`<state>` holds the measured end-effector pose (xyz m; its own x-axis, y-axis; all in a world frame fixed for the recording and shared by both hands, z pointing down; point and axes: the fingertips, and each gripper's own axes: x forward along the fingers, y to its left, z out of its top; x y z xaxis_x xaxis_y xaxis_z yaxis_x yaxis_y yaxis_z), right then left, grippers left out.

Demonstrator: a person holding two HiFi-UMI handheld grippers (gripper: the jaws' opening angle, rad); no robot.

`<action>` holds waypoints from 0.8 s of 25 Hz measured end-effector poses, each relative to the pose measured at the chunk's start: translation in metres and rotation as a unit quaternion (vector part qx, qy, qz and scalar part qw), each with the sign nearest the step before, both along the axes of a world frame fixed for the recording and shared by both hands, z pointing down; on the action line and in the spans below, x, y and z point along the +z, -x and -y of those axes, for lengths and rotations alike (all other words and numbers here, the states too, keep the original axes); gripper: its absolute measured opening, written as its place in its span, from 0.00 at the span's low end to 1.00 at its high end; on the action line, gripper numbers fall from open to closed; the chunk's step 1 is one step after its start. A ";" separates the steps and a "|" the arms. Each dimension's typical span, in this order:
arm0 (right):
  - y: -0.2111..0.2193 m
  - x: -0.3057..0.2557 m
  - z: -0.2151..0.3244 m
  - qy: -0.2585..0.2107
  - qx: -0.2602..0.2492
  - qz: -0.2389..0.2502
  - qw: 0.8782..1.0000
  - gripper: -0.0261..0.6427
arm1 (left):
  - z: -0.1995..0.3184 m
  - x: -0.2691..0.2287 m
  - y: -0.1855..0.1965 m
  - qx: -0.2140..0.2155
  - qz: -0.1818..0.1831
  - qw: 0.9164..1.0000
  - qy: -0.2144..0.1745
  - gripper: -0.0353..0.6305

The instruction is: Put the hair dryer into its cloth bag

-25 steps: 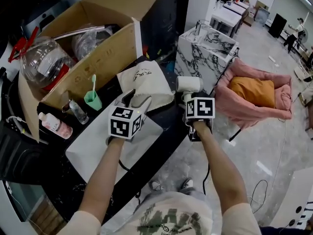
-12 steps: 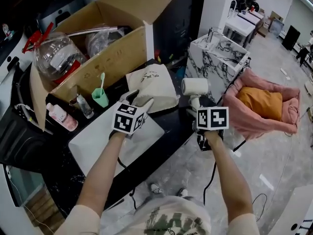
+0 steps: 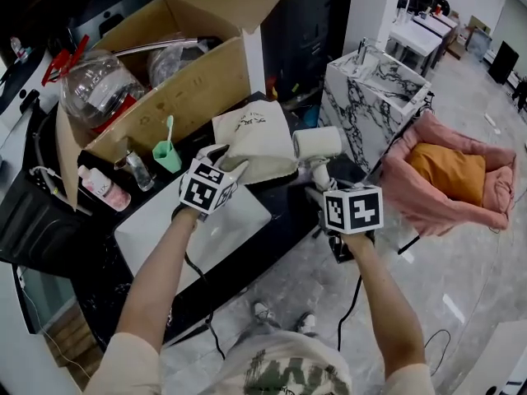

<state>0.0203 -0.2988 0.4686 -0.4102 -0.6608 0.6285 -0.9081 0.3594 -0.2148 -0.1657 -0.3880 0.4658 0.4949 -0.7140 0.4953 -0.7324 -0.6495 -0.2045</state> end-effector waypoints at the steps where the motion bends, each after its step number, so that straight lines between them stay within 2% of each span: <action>1: 0.001 0.001 -0.001 -0.001 -0.005 -0.001 1.000 0.42 | 0.000 0.001 0.000 -0.001 0.004 1.000 0.000 0.41; 4: 0.002 0.004 -0.006 -0.003 -0.016 0.002 1.000 0.42 | 0.001 0.005 0.000 -0.006 0.016 1.000 -0.003 0.35; 7: 0.003 0.007 -0.011 -0.002 -0.024 0.007 1.000 0.42 | 0.001 0.006 0.002 -0.012 0.034 0.999 -0.009 0.23; 11: 0.001 0.010 -0.018 -0.001 -0.038 0.010 0.999 0.42 | -0.001 0.001 -0.006 -0.015 0.040 0.999 -0.008 0.18; 20: -0.002 0.004 -0.028 -0.010 -0.053 0.014 0.998 0.42 | -0.003 -0.023 -0.025 -0.033 0.003 0.999 0.010 0.13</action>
<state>0.0225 -0.2708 0.4724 -0.4961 -0.6253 0.6024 -0.8582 0.4584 -0.2309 -0.1402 -0.3854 0.4424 0.4439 -0.7351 0.5125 -0.7732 -0.6033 -0.1955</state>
